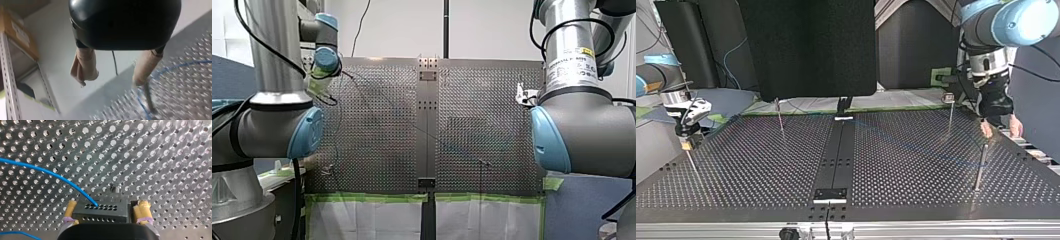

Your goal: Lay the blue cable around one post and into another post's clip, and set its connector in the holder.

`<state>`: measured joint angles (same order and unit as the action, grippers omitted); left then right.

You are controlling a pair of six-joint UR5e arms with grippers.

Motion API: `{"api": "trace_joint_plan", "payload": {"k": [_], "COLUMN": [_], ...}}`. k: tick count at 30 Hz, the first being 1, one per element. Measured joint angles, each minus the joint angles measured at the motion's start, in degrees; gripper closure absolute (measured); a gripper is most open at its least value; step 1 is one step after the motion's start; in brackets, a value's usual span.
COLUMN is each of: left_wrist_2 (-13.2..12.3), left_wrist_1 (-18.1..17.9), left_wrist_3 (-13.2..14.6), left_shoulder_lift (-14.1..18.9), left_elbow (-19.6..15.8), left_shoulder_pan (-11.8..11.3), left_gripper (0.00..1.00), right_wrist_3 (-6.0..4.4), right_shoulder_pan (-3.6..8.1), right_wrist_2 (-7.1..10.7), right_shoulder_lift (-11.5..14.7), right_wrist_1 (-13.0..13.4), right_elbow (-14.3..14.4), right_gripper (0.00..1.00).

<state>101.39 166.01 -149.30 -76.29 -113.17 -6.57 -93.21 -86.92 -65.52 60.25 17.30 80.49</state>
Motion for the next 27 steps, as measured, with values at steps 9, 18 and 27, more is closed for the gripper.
{"api": "trace_joint_plan", "payload": {"k": [9, 18, 27], "left_wrist_2": [0.1, -3.9, -8.1], "left_wrist_1": [3.8, 7.1, 3.9], "left_wrist_3": [4.6, 8.8, 13.0], "left_shoulder_lift": [2.5, 1.7, 1.8], "left_elbow": [3.9, 8.0, 9.8], "left_shoulder_pan": [0.3, 1.2, 2.4], "left_gripper": [0.0, 0.0, 0.0], "right_wrist_3": [0.0, 0.0, 0.0], "right_shoulder_pan": [0.0, 0.0, 0.0], "right_wrist_2": [0.0, 0.0, 0.0], "right_shoulder_lift": [0.0, 0.0, 0.0], "right_wrist_1": [0.0, 0.0, 0.0], "right_elbow": [0.0, 0.0, 0.0], "right_gripper": [0.0, 0.0, 0.0]}}
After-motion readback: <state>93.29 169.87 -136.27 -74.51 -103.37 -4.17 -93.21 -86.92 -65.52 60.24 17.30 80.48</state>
